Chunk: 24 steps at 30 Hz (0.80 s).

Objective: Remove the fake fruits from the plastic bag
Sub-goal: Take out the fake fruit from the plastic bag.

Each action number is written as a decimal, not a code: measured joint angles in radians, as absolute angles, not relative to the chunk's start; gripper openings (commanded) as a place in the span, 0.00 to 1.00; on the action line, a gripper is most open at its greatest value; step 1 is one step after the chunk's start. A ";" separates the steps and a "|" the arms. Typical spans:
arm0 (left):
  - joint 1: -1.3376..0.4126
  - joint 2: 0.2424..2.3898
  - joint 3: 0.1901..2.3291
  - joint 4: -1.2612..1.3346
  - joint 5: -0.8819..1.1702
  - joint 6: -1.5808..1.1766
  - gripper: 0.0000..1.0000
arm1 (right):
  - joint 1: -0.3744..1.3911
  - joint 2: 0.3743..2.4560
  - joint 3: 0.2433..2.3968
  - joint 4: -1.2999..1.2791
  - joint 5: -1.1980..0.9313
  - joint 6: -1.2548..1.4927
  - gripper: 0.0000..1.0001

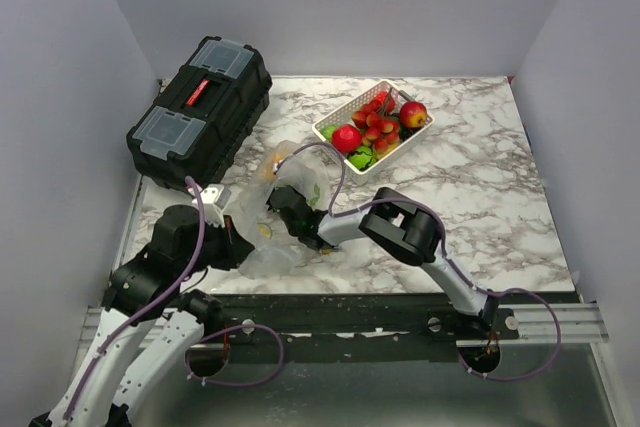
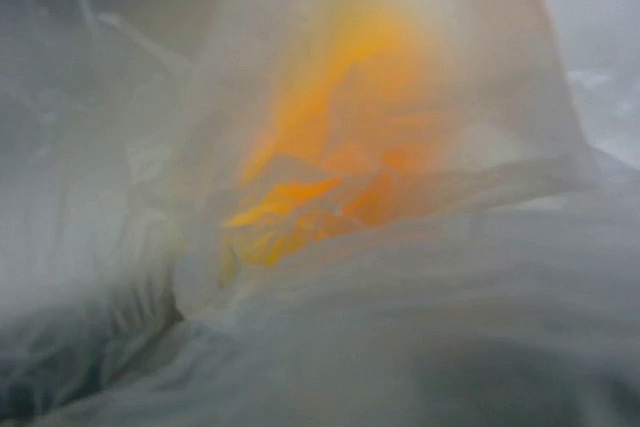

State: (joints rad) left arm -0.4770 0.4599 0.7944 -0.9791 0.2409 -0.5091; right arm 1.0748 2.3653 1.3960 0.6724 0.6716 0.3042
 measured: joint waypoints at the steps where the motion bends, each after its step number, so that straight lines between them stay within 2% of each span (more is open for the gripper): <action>1: -0.477 0.447 0.800 -0.986 0.220 -0.511 0.00 | 1.072 2.357 1.382 0.678 0.664 0.299 0.58; 3: -0.477 0.426 0.806 -0.995 0.180 -0.518 0.00 | 1.067 2.333 1.347 0.685 0.642 0.286 0.47; 7: -0.477 0.400 0.825 -1.020 0.099 -0.538 0.00 | 1.062 2.258 1.255 0.688 0.583 0.261 0.35; 15: -0.477 0.416 0.860 -1.013 -0.004 -0.543 0.00 | 1.058 2.028 1.110 0.707 0.441 0.229 0.03; 24: -0.477 0.589 0.976 -0.851 -0.117 -0.459 0.00 | 1.054 1.805 0.975 0.691 0.278 0.232 0.01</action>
